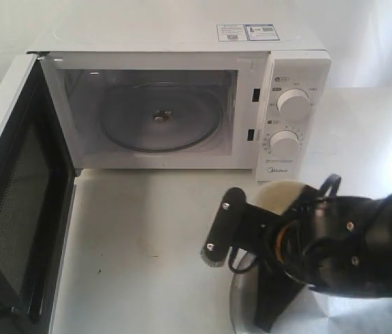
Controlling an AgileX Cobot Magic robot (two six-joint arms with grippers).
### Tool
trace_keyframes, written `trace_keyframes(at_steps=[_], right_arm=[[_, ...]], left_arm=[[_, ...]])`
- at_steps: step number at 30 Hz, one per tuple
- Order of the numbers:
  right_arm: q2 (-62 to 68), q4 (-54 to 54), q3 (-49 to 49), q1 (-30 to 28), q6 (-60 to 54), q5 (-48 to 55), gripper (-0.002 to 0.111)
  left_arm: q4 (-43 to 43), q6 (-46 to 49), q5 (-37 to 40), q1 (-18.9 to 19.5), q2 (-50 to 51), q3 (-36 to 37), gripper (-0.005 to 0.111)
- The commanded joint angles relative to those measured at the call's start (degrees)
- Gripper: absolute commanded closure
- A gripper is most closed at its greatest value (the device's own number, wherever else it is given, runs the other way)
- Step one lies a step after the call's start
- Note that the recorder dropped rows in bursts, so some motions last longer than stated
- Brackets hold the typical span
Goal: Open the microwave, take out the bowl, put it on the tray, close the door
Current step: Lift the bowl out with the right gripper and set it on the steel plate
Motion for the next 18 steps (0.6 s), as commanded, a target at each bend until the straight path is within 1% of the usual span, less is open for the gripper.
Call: trace_keyframes(at_steps=[1, 5, 7, 10, 16, 18], right_arm=[[-0.61, -7.67, 5.19, -0.75, 17.24, 0.12, 0.108], [-0.47, -11.31, 7.51, -0.75, 25.34, 3.57, 0.108], [-0.47, -11.87, 7.93, -0.75, 28.85, 6.14, 0.104], [-0.47, -14.08, 8.32, -0.75, 31.83, 8.01, 0.094], [-0.47, -23.55, 8.06, -0.75, 38.64, 3.46, 0.063], [-0.47, -27.34, 7.27, -0.62, 41.52, 3.45, 0.059]], left_arm=[[-0.39, -0.14, 0.00, -0.13, -0.12, -0.14, 0.107], [-0.39, -0.14, 0.00, -0.13, -0.12, -0.14, 0.107], [-0.39, -0.14, 0.00, -0.13, -0.12, -0.14, 0.107], [-0.39, -0.14, 0.00, -0.13, -0.12, -0.14, 0.107], [-0.39, -0.14, 0.00, -0.13, -0.12, -0.14, 0.107], [-0.39, -0.14, 0.00, -0.13, -0.12, -0.14, 0.107]])
